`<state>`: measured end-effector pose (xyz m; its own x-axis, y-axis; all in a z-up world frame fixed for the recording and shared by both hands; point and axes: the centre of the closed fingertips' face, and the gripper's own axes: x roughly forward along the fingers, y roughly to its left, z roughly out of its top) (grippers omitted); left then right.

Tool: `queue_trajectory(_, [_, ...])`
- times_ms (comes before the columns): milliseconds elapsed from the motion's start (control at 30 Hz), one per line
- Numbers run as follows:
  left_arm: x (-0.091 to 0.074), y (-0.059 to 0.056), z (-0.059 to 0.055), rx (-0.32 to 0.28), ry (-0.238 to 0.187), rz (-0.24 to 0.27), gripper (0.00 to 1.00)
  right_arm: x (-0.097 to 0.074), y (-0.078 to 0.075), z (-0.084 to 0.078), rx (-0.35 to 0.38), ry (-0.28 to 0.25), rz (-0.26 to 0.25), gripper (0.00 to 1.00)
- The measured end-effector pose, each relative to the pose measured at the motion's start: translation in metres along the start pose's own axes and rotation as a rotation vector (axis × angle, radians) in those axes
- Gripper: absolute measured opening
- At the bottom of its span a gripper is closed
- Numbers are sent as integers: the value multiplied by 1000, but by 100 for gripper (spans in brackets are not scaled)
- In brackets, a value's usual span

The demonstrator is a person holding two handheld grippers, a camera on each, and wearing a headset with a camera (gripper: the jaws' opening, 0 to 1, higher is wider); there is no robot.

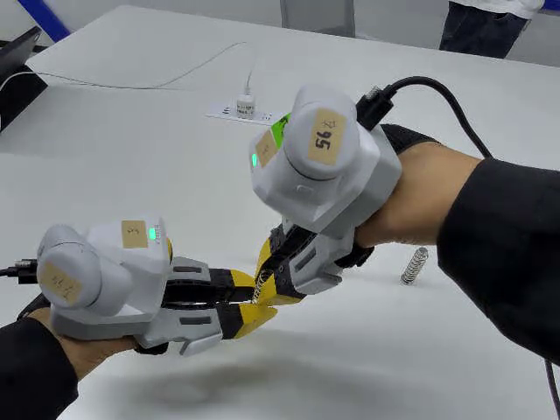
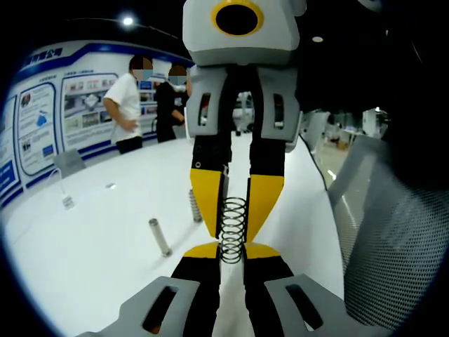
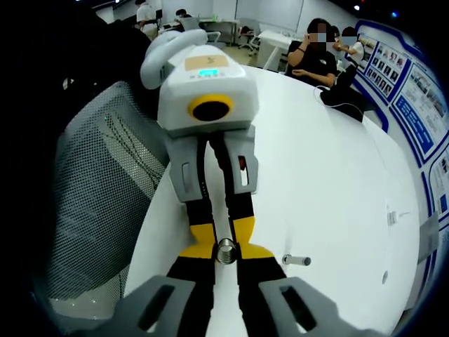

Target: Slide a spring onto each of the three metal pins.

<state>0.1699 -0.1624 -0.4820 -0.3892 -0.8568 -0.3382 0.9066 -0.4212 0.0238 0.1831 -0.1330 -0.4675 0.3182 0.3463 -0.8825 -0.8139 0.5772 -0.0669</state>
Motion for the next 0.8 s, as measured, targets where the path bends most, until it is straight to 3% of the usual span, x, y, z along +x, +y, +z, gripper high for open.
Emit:
queue_trajectory(333, [-2,2,-1,-6,-2,12,14,-1,-2,-1,0,8,-5,12])
queue_trajectory(800, [-7,9,-9,-44,8,49,28,-6,-8,-9,16,16,-17,12])
